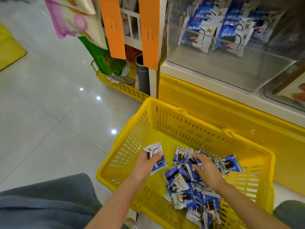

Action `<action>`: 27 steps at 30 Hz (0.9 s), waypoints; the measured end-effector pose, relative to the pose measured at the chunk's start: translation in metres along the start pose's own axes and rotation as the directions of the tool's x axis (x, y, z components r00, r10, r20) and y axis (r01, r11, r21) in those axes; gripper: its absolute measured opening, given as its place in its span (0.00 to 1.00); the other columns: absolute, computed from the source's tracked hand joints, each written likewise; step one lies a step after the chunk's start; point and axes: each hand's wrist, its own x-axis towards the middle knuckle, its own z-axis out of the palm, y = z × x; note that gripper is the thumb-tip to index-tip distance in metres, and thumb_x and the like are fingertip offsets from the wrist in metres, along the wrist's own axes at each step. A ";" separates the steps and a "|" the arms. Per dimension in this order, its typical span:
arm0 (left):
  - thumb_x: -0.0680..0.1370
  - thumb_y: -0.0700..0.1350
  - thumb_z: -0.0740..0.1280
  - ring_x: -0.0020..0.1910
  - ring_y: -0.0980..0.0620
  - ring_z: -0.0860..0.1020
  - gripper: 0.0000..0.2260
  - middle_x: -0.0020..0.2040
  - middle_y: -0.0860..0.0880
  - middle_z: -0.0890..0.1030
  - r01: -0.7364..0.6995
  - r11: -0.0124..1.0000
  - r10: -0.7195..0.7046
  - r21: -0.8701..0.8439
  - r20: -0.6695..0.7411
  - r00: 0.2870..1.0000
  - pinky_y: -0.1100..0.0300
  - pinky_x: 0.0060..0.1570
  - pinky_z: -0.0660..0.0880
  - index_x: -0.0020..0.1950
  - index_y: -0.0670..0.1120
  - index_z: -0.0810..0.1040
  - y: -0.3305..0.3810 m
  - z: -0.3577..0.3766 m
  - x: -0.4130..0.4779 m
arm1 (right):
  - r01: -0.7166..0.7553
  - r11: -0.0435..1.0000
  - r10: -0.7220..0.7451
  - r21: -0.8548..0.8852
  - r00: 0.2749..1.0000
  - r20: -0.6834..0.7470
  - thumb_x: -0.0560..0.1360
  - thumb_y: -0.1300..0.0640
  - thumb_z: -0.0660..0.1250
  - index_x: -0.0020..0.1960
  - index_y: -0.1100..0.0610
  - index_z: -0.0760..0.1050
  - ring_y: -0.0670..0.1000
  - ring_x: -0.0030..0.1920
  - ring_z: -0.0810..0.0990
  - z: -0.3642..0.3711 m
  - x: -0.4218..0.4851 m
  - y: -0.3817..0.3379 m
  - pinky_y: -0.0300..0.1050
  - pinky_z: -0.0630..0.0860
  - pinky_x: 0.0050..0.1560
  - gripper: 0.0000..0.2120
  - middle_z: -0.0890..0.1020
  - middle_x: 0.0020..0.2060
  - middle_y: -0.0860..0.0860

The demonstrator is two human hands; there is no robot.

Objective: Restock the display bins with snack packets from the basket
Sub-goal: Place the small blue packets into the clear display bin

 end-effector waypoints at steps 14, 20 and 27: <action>0.76 0.53 0.65 0.43 0.57 0.83 0.06 0.40 0.56 0.85 0.131 0.991 -0.131 -0.004 -0.053 0.990 0.65 0.41 0.77 0.46 0.52 0.78 -0.007 0.011 0.023 | -0.050 0.811 0.147 -0.583 0.982 0.121 0.77 0.45 0.63 0.70 0.54 0.64 0.54 0.69 0.64 0.018 0.023 0.047 0.48 0.61 0.67 0.25 0.68 0.67 0.52; 0.77 0.55 0.62 0.43 0.59 0.82 0.10 0.40 0.56 0.84 0.048 0.995 -0.044 0.086 -0.047 0.998 0.70 0.39 0.74 0.43 0.51 0.78 0.009 0.022 0.011 | -0.123 0.889 0.144 -0.441 0.989 0.015 0.77 0.44 0.62 0.63 0.55 0.70 0.53 0.55 0.78 -0.009 0.013 0.030 0.46 0.71 0.53 0.20 0.80 0.56 0.53; 0.77 0.47 0.64 0.54 0.51 0.81 0.10 0.56 0.49 0.82 -0.050 0.998 0.052 -0.029 0.050 0.997 0.54 0.57 0.76 0.58 0.50 0.76 0.048 0.019 -0.006 | -0.072 0.993 0.072 0.096 0.997 0.005 0.73 0.42 0.64 0.42 0.53 0.72 0.44 0.29 0.70 -0.081 0.002 -0.042 0.33 0.65 0.28 0.14 0.73 0.31 0.49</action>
